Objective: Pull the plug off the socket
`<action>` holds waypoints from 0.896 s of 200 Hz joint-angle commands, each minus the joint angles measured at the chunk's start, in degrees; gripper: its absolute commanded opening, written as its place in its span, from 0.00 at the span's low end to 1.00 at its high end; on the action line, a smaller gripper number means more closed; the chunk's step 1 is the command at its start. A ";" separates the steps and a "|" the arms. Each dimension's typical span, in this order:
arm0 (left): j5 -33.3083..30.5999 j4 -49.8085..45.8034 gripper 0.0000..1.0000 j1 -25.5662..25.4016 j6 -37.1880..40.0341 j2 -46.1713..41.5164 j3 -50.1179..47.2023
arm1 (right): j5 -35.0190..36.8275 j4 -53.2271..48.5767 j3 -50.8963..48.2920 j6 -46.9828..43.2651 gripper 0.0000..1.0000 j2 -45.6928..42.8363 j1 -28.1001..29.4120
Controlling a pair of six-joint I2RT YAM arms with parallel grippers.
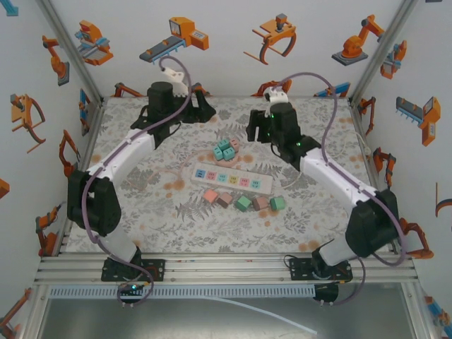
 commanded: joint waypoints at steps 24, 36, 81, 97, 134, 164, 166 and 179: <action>-6.17 -10.73 0.67 1.89 -18.64 1.78 -2.35 | -11.76 -25.10 25.93 -7.40 0.64 18.53 -0.19; -5.77 -12.16 0.64 1.80 -20.59 2.81 -2.17 | -12.19 -28.91 31.92 -8.26 0.64 23.22 -0.19; 1.00 -15.05 0.61 -0.05 -24.43 8.29 0.64 | -12.58 -34.69 43.41 -9.67 0.63 34.61 -0.19; 0.28 -16.03 0.61 -1.43 -23.73 9.59 1.15 | -13.43 -34.72 43.93 -9.54 0.63 36.50 -0.14; -1.58 -16.07 0.59 -3.95 -24.14 12.50 1.19 | -14.98 -33.35 41.25 -9.04 0.60 38.42 0.08; -1.91 -15.61 0.57 -4.94 -23.88 14.44 1.87 | -15.66 -29.15 37.03 -8.54 0.54 38.24 0.16; -2.03 -15.59 0.57 -4.96 -23.88 14.55 1.89 | -15.61 -28.87 36.83 -8.46 0.53 38.27 0.16; -2.33 -15.52 0.55 -4.97 -23.73 15.31 2.18 | -15.90 -27.34 35.81 -7.97 0.50 38.29 0.16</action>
